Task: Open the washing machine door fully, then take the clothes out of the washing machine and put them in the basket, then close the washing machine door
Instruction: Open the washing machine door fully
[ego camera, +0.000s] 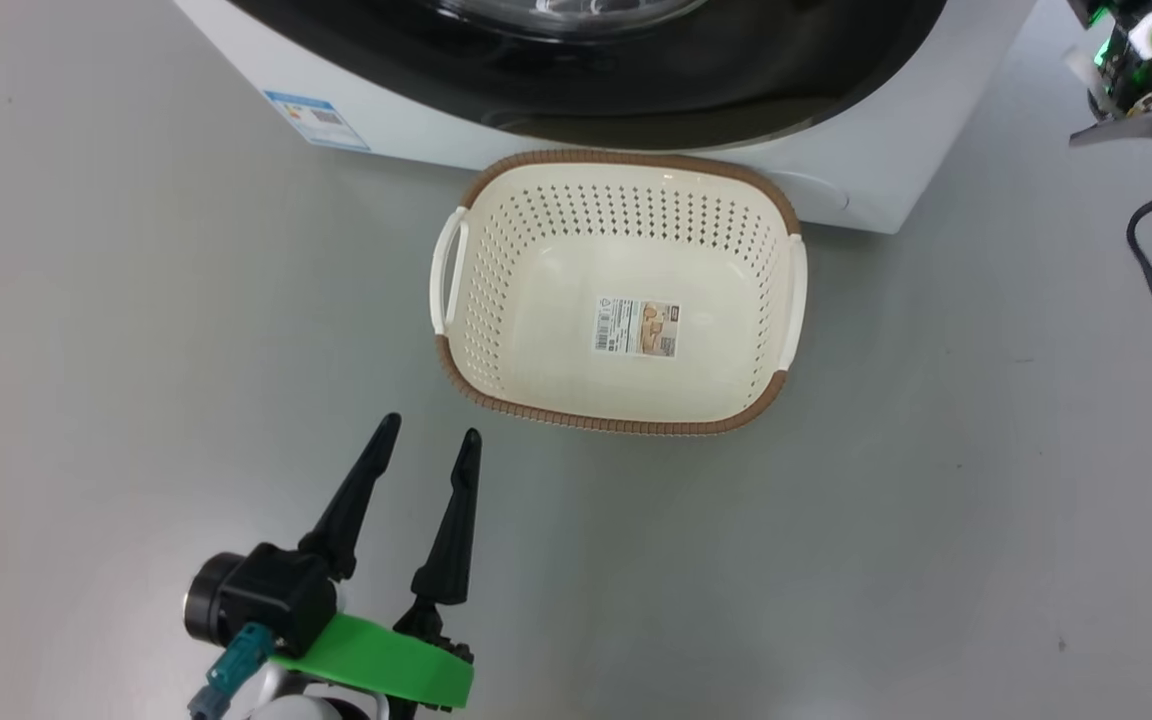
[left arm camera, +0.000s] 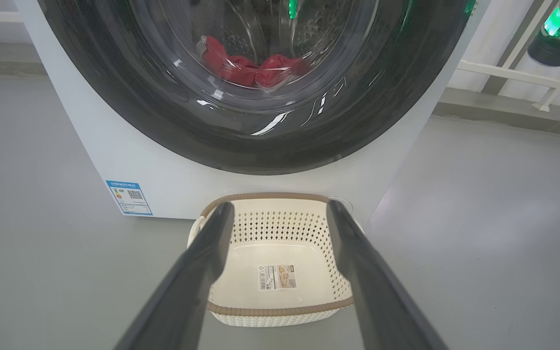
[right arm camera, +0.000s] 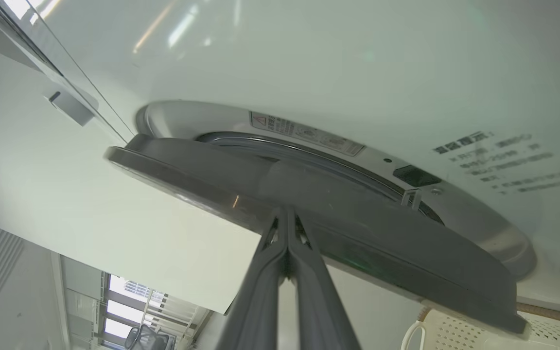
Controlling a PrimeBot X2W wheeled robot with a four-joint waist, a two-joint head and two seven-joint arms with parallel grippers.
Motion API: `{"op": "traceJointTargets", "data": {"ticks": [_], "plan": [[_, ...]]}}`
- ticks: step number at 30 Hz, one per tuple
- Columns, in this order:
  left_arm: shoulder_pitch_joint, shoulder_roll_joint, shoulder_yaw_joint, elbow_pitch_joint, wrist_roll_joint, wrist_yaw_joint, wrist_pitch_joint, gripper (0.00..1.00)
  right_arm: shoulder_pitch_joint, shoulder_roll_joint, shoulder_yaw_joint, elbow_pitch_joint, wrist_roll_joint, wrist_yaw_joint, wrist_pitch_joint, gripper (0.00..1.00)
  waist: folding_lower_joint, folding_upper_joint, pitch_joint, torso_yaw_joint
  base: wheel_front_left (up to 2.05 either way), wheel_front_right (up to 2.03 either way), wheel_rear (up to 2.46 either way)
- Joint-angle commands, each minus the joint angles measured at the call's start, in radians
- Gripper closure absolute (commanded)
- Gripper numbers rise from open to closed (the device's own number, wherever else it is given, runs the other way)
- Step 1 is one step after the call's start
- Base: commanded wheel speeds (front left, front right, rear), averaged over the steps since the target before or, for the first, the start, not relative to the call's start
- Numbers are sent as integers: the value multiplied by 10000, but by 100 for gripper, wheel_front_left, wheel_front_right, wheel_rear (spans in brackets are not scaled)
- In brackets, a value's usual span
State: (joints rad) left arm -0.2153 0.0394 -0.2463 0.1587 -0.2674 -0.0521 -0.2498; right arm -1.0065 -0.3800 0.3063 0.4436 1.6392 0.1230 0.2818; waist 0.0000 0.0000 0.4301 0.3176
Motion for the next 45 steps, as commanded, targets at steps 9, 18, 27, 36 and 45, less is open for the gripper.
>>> {"op": "traceJointTargets", "data": {"ticks": [9,18,27,36,45], "plan": [[-402,108,163,-268,-226,93,-120,0,-1062,-11,-18,571,332,77,1393,100,0,0,566,229,0,0,0],[-528,108,9,-254,-355,130,-120,0,-1698,79,103,1388,288,77,2248,100,0,0,735,323,0,0,0],[-569,108,-127,-208,-426,159,-120,0,-1877,261,176,1733,85,77,2516,100,0,0,649,419,0,0,0],[-456,108,-157,-137,-447,199,-120,0,-1394,466,248,1565,30,77,2859,100,0,0,243,404,0,0,0],[-207,108,-72,-61,-326,197,-120,0,-360,771,437,1037,-49,77,3154,100,0,0,-377,301,0,0,0]]}}
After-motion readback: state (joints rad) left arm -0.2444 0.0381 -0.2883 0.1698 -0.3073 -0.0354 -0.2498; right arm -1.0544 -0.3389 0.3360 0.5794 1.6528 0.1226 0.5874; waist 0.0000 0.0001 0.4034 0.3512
